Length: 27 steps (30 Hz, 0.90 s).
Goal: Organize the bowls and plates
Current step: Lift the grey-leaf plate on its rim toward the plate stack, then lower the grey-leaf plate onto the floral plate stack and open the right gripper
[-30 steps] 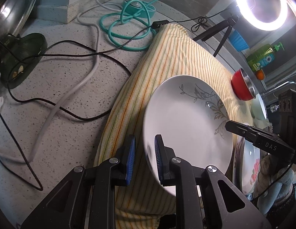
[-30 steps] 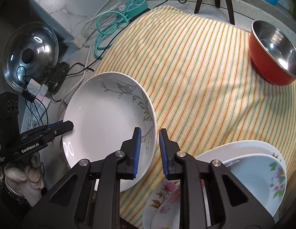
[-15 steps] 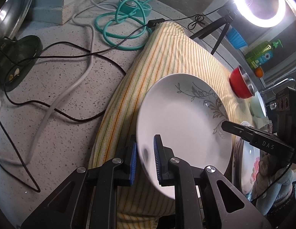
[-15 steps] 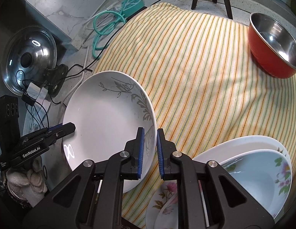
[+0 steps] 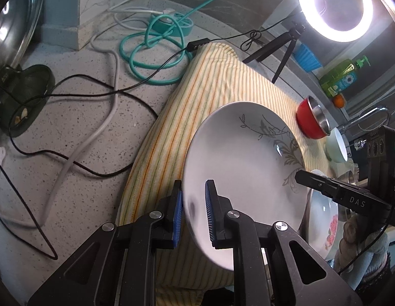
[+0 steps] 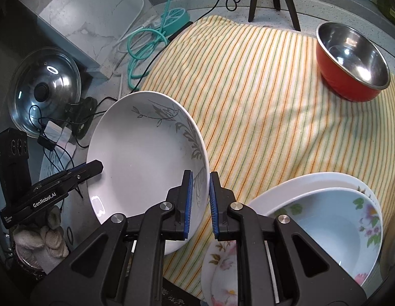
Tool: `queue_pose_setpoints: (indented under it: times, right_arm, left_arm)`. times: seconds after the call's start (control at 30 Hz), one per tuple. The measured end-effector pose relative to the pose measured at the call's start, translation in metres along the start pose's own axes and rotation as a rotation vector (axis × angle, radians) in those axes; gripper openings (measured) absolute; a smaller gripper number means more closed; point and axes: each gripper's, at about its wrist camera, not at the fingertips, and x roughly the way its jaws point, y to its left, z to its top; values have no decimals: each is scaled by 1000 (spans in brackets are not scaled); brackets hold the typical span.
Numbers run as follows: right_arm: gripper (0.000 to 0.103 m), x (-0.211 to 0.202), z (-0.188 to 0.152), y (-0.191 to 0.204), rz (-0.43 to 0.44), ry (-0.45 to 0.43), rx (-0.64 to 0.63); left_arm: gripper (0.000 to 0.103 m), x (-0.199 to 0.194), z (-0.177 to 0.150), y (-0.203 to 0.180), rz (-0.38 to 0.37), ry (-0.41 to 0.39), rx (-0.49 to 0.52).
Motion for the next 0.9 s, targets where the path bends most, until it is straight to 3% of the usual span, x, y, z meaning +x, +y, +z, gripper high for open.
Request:
queue_pose_setpoints:
  times: [0.47, 0.9]
  right_arm:
    - [13, -59, -24, -36, -8, -64, 87]
    - [13, -100, -76, -95, -55, -85, 227]
  left_arm:
    - [15, -9, 9, -52, -80, -8, 101]
    - [15, 15, -9, -114, -149, 81, 225]
